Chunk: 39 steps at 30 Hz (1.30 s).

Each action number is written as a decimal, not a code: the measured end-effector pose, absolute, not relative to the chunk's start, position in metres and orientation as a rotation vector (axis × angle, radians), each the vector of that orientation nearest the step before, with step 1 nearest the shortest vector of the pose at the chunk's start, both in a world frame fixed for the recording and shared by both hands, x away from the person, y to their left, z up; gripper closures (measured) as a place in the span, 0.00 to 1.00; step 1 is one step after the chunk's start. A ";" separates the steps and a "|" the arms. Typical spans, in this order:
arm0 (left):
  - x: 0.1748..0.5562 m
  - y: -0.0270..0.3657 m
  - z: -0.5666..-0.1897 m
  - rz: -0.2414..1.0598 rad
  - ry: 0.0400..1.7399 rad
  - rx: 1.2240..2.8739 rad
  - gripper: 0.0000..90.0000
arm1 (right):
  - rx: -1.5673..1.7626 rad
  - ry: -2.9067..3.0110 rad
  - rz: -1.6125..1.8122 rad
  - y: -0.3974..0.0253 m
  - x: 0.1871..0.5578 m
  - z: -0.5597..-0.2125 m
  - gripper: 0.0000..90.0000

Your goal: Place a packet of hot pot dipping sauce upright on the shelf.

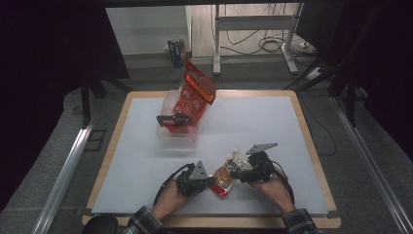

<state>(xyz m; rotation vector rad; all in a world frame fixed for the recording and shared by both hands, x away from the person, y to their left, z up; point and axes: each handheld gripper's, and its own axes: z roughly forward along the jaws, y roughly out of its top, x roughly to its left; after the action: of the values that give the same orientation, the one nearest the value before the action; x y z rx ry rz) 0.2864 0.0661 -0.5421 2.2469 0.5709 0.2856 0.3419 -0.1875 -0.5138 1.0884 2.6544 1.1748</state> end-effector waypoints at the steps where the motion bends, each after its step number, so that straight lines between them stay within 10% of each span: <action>1: 0.286 0.066 -0.542 0.289 0.565 2.252 1.00 | 1.116 2.684 1.223 -0.188 0.345 -0.515 0.44; 17: 0.285 0.068 -0.542 0.294 0.572 2.249 0.99 | 1.095 2.675 1.325 -0.176 0.352 -0.496 0.92; 39: 0.279 0.085 -0.524 0.193 0.618 2.149 0.62 | 0.891 2.685 1.321 -0.158 0.346 -0.451 0.98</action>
<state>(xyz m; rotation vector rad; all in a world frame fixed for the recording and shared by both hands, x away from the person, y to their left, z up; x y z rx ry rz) 0.2786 0.0848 -0.5237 2.1488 0.6176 0.1935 0.3457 -0.1579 -0.4514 0.8914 2.6853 1.3214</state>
